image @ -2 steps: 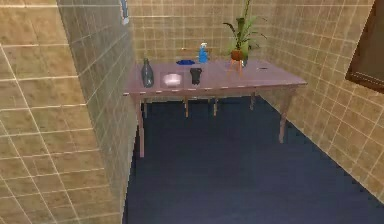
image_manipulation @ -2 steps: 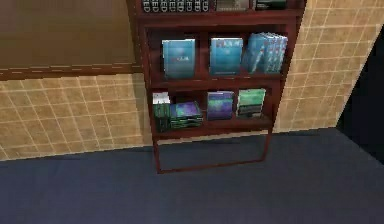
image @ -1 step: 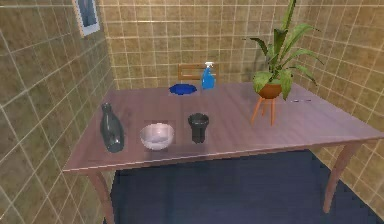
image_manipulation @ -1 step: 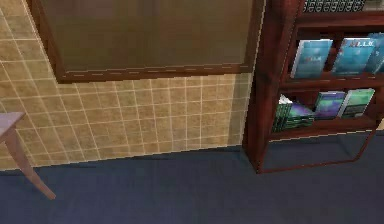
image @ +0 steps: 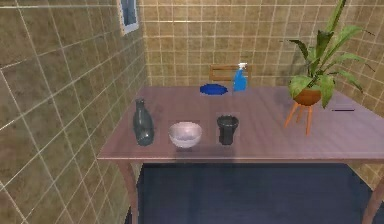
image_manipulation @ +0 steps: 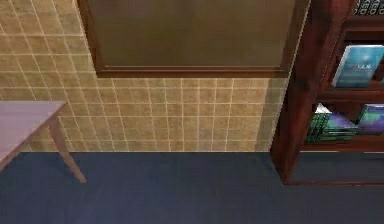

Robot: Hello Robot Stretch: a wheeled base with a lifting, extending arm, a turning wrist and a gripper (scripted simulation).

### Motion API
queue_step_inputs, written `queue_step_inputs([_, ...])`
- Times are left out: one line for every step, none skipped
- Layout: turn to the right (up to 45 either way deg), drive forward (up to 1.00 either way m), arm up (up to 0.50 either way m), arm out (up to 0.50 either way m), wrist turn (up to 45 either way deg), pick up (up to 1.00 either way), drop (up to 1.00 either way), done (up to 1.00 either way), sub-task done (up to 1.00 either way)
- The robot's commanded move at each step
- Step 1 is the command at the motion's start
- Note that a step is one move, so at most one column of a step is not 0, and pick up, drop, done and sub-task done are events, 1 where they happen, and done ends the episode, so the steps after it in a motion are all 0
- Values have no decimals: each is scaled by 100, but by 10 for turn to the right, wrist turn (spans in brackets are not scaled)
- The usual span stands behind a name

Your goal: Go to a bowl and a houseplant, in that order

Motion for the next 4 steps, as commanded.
queue_step_inputs([0,0,0,0,0,0,0,0,100])
queue_step_inputs([210,0,0,0,0,0,0,0,0])
queue_step_inputs([0,25,0,0,0,0,0,0,0])
queue_step_inputs([120,0,0,0,0,0,0,0,0])
